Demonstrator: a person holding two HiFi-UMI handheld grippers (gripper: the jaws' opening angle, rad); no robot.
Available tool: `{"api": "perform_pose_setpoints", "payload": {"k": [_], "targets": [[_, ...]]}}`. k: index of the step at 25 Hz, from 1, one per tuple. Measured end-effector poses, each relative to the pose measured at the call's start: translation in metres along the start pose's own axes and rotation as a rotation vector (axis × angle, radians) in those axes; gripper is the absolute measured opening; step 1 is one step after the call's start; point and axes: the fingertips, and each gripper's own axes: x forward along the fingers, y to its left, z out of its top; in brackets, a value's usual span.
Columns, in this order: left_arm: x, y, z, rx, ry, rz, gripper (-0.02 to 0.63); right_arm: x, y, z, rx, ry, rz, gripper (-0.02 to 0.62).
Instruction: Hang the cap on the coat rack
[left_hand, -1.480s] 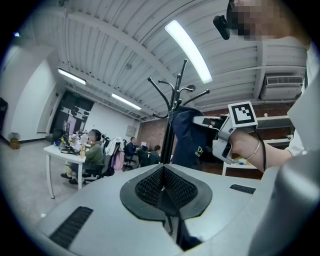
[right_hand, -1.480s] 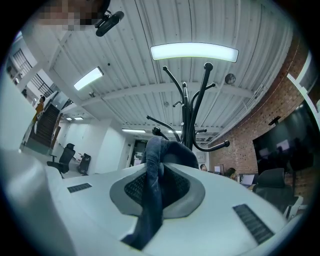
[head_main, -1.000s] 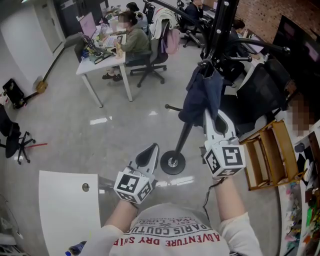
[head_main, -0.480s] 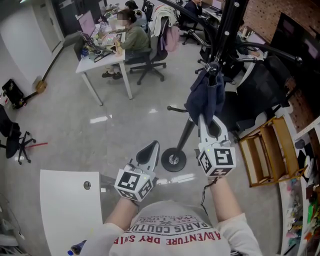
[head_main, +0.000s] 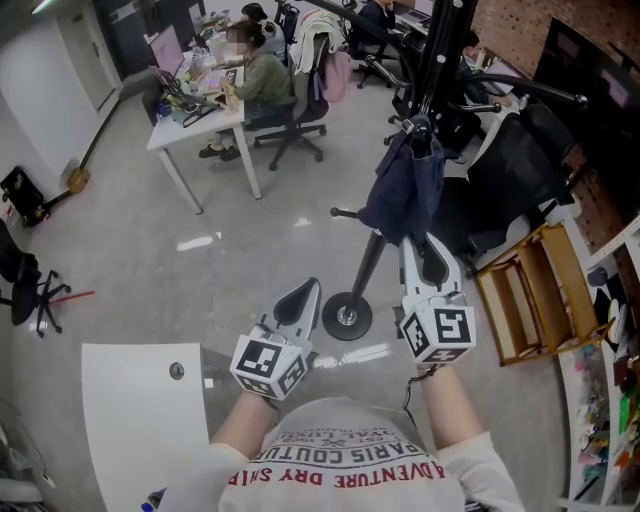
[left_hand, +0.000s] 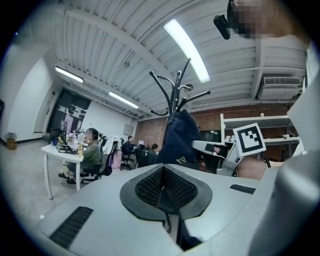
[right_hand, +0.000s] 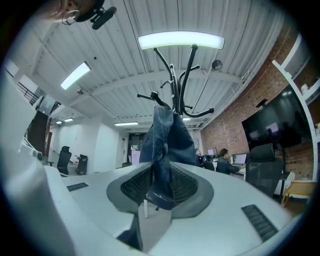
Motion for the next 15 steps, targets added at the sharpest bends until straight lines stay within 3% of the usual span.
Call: {"api": "perform_pose_setpoints", "payload": {"k": [7,15], "targets": [[-0.006,-0.013,0.016,0.009,-0.050,-0.026,0.005,-0.042,0.020,0.003,0.010,0.007,0.031,0.069],[-0.012,-0.035,0.013,0.039,-0.054,-0.077,0.005,-0.075,0.049,-0.049,0.032,0.144,0.075,0.040]]}}
